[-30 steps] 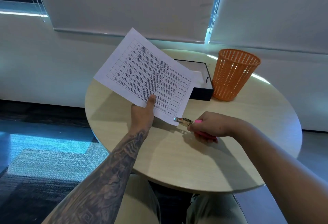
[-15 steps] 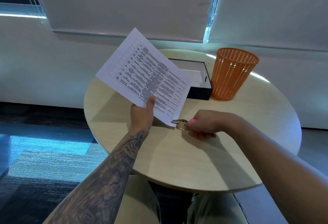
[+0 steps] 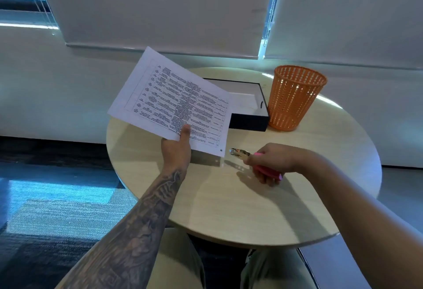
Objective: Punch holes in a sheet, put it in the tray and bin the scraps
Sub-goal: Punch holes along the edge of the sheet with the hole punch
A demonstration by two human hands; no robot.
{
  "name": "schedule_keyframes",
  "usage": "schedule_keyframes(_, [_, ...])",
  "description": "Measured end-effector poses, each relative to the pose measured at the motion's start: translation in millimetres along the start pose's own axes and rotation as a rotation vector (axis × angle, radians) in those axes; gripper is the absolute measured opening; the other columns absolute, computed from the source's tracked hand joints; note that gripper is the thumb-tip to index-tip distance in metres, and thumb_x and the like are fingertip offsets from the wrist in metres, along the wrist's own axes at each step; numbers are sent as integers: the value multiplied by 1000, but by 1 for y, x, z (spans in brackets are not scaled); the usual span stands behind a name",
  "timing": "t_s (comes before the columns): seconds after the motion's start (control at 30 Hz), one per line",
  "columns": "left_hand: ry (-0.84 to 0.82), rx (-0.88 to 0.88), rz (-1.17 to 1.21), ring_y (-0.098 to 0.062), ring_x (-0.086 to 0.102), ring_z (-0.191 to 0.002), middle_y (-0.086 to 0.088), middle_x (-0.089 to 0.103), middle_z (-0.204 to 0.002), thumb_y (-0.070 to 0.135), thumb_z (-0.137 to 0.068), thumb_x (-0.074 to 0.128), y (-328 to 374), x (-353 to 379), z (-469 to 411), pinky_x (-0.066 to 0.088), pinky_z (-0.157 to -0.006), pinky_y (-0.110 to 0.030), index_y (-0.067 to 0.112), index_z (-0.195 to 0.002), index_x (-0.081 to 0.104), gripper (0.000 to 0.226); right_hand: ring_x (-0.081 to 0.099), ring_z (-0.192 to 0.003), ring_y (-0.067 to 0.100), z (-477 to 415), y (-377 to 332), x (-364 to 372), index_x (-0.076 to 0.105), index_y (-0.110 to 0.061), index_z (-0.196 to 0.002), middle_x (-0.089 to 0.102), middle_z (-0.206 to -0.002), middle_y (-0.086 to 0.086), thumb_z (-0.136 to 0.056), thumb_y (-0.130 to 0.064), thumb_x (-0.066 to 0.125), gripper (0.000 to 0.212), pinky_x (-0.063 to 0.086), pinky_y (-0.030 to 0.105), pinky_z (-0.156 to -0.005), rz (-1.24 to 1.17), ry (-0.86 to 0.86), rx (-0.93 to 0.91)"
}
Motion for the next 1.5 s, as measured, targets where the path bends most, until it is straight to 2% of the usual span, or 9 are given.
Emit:
schedule_keyframes(0.2, [-69, -16, 26, -18, 68, -105, 6, 70, -108, 34, -86, 77, -1, -3, -2, 52, -84, -27, 11, -127, 59, 50, 63, -58, 26, 10, 16, -1, 63, -6, -83, 72, -71, 12, -100, -43, 58, 41, 51, 31, -58, -119, 71, -43])
schedule_keyframes(0.3, [-168, 43, 23, -4, 68, -98, 15, 72, -105, 23, -90, 73, 0, -6, 2, 53, -82, -22, 25, -114, 65, 25, 63, -55, 25, 12, 22, -1, 63, -7, -84, 71, -70, 10, -100, -41, 58, 38, 50, 27, -53, -136, 94, -50])
schedule_keyframes(0.4, [-234, 58, 27, -9, 71, -100, 15, 77, -102, 21, -89, 75, -3, -9, 6, 56, -91, -35, 31, -102, 69, 18, 62, -54, 25, 13, 27, -1, 63, -5, -85, 70, -70, 12, -100, -39, 59, 37, 52, 32, -59, -181, 108, -63])
schedule_keyframes(0.5, [-248, 56, 31, -16, 71, -106, 11, 77, -108, 24, -86, 77, -7, -13, 6, 54, -97, -45, 30, -105, 70, 21, 62, -53, 25, 14, 30, 0, 64, -4, -86, 70, -71, 13, -100, -37, 59, 37, 52, 30, -57, -207, 121, -89])
schedule_keyframes(0.63, [-262, 66, 44, -19, 70, -109, 6, 76, -113, 24, -86, 77, -6, -15, 9, 53, -99, -49, 30, -111, 69, 26, 61, -53, 24, 16, 32, 2, 64, -2, -87, 70, -71, 15, -101, -35, 59, 36, 52, 31, -55, -238, 134, -113])
schedule_keyframes(0.87, [-260, 78, 34, -17, 70, -108, 9, 76, -113, 28, -86, 77, -5, -15, 9, 54, -99, -48, 33, -110, 68, 26, 59, -53, 24, 18, 30, 3, 64, 1, -89, 68, -72, 17, -102, -32, 58, 36, 51, 32, -55, -282, 141, -126])
schedule_keyframes(1.03, [-261, 80, 48, -18, 71, -108, 9, 76, -111, 28, -86, 77, -3, -15, 10, 53, -99, -49, 34, -105, 71, 21, 60, -62, 28, 17, 28, 4, 64, 5, -92, 70, -74, 24, -102, -33, 58, 40, 51, 36, -60, -311, 167, -141])
schedule_keyframes(1.27, [-246, 64, 56, -17, 72, -105, 10, 77, -107, 27, -86, 77, -2, -15, 12, 55, -97, -46, 31, -102, 71, 18, 59, -58, 26, 16, 22, 5, 65, 1, -88, 70, -73, 18, -101, -33, 59, 37, 52, 37, -60, -293, 176, -137])
schedule_keyframes(1.5, [-240, 39, 63, -20, 73, -103, 8, 78, -102, 23, -86, 76, -3, -14, 13, 57, -93, -43, 26, -102, 71, 17, 60, -61, 27, 16, 20, 5, 65, 8, -93, 70, -75, 19, -102, -32, 59, 41, 53, 37, -60, -289, 185, -120])
Point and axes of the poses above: each hand's wrist, its own z-axis away from the middle knuckle, its own x-axis out of the palm, y = z × x, the point moved 1 cm from there along -z, towards the middle knuckle
